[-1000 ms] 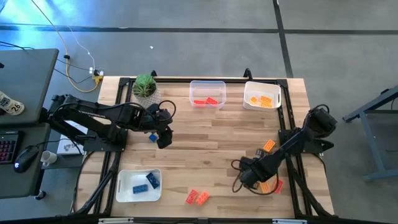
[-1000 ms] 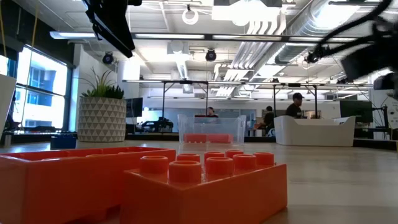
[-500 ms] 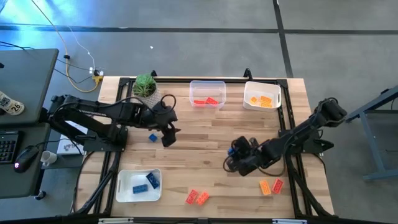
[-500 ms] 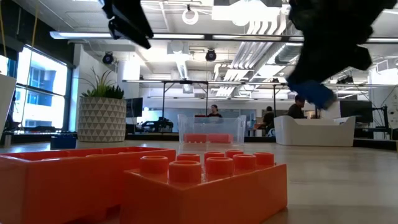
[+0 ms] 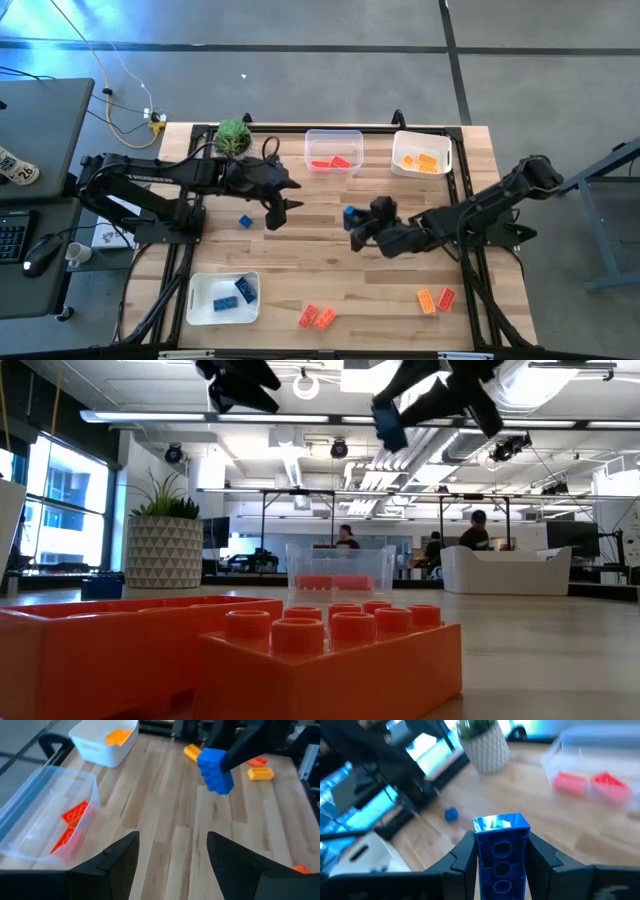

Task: Sort & place blocks by color
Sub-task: Put the blue game piece into the bottom white bin

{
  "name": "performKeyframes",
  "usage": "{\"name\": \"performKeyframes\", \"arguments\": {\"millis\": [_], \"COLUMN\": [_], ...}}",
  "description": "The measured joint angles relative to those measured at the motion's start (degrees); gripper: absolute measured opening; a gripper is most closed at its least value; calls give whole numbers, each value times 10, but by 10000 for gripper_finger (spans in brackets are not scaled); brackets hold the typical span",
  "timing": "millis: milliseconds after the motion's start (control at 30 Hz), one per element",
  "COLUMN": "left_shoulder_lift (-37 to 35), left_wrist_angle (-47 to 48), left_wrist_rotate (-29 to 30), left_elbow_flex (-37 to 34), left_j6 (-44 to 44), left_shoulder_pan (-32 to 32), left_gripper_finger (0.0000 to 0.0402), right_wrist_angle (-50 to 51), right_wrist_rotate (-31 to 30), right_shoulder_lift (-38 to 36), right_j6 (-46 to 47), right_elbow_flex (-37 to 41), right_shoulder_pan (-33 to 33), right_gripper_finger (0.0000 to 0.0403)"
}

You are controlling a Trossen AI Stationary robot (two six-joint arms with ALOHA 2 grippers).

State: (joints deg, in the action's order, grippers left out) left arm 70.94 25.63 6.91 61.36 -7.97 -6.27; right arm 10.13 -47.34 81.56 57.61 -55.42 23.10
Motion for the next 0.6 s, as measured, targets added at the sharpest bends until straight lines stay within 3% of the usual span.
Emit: {"name": "performKeyframes", "arguments": {"millis": [267, 600], "left_shoulder_lift": [0, 0], "left_wrist_angle": [-29, -30], "left_wrist_rotate": [-41, -52], "left_elbow_flex": [0, 0], "left_j6": [26, -17], "left_shoulder_pan": [-12, -29], "left_gripper_finger": [219, 239], "right_wrist_angle": [-158, -300], "right_wrist_rotate": [-13, 20], "right_shoulder_lift": [0, 0], "right_j6": [-149, -300], "right_elbow_flex": [0, 0], "right_shoulder_pan": [-34, -70], "right_gripper_finger": [99, 99]}}
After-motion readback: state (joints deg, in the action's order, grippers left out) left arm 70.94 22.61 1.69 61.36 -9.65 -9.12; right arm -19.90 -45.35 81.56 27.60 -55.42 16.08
